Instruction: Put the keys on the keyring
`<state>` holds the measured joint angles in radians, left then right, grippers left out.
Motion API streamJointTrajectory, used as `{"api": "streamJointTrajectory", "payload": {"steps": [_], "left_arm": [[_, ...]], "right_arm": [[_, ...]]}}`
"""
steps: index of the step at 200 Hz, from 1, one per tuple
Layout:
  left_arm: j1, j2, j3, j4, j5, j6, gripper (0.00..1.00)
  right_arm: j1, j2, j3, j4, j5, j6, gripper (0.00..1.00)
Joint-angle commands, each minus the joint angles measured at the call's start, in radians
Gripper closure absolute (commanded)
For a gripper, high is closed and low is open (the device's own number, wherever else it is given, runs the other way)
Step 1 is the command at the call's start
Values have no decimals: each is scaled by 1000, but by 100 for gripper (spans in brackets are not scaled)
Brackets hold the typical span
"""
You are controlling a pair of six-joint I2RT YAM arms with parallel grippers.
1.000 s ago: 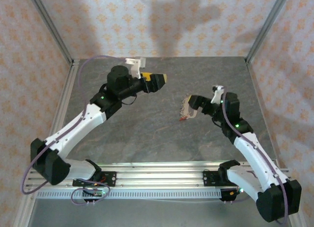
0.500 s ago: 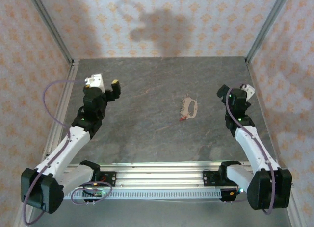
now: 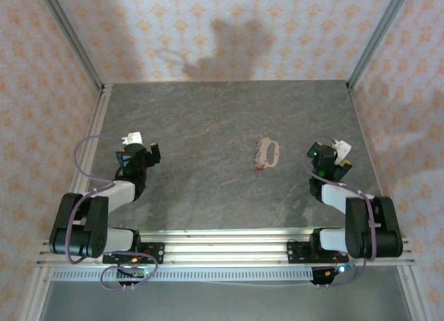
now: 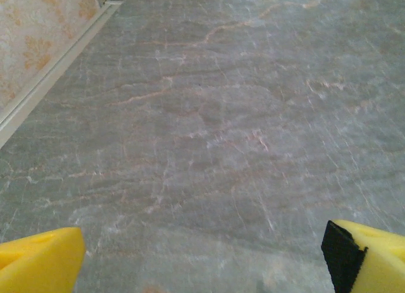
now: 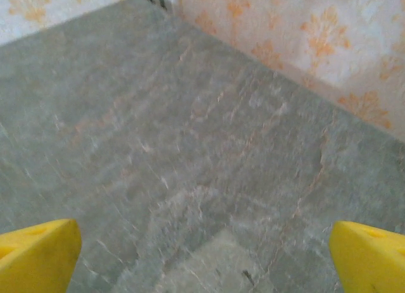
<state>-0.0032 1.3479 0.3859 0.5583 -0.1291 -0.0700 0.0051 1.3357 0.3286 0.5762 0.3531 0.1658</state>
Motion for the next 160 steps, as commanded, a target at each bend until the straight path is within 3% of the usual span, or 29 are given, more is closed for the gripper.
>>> {"api": "streamJointTrajectory", "payload": {"steps": [1,9,23,26,33,45,56,69,81,93,160], "left_arm": [[43,56,18,148,85,-5,2],[39,67,57,85,108,11,2],[29,104,88,70,172,51,5],[24,114,93,69,173,59,5],[6,124,100,63,149,71,4],[-6,129,109,52,130,77,3],[-6,134,115,45,129,76,0],[-6,134,117,40,128,77,0],[-7,134,117,39,126,79,0],[-12,134,117,40,117,81,0],[-16,135,119,39,111,82,0]], "right_arm": [[-8,61,3,231,-53,-62,0],[-8,64,34,177,-108,-84,0],[-5,144,36,244,-238,-145,4],[-4,180,28,328,-251,-155,5],[-4,232,8,441,-254,-162,3],[-3,160,72,183,-265,-155,3],[-2,217,48,339,-266,-165,1],[-2,173,82,190,-264,-158,1],[2,200,52,297,-263,-168,1],[6,172,65,225,-258,-166,1],[19,194,94,206,-289,-201,1]]}}
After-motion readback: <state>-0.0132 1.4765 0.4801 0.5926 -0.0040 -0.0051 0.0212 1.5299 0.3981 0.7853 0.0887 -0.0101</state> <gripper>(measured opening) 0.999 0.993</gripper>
